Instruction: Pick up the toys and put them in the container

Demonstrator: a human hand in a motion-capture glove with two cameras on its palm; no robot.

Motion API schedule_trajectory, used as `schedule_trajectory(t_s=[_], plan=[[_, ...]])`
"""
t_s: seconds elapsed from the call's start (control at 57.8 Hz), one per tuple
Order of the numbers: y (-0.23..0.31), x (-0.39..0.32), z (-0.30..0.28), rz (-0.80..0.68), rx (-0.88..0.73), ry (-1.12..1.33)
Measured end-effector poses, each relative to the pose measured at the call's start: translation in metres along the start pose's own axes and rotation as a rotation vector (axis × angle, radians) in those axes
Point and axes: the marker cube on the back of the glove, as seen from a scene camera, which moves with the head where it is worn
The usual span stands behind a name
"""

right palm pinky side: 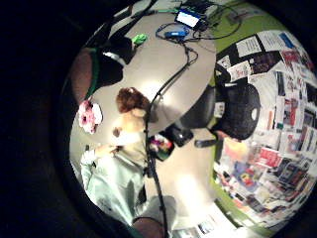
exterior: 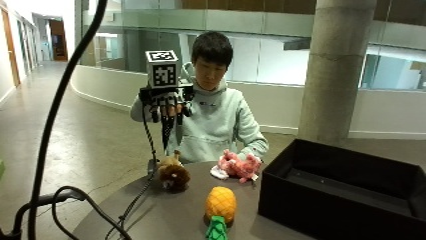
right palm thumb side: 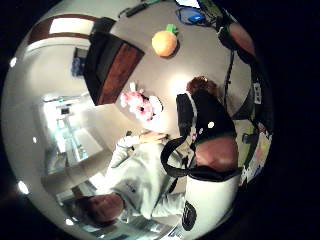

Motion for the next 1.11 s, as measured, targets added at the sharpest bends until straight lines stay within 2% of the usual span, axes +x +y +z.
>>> schedule_trajectory(t_s=[0.26, 0.502, 0.606, 0.71, 0.917, 1.108], plan=[[-0.041, -0.039, -0.027, -0.055, 0.075, 0.066], [-0.124, -0.054, -0.016, -0.113, 0.136, 0.125], [-0.165, -0.051, 0.004, -0.155, 0.179, 0.137], [-0.198, -0.049, 0.032, -0.173, 0.134, 0.083], [-0.224, -0.06, 0.113, -0.192, -0.074, -0.029], [-0.248, -0.066, 0.152, -0.25, -0.066, 0.01]])
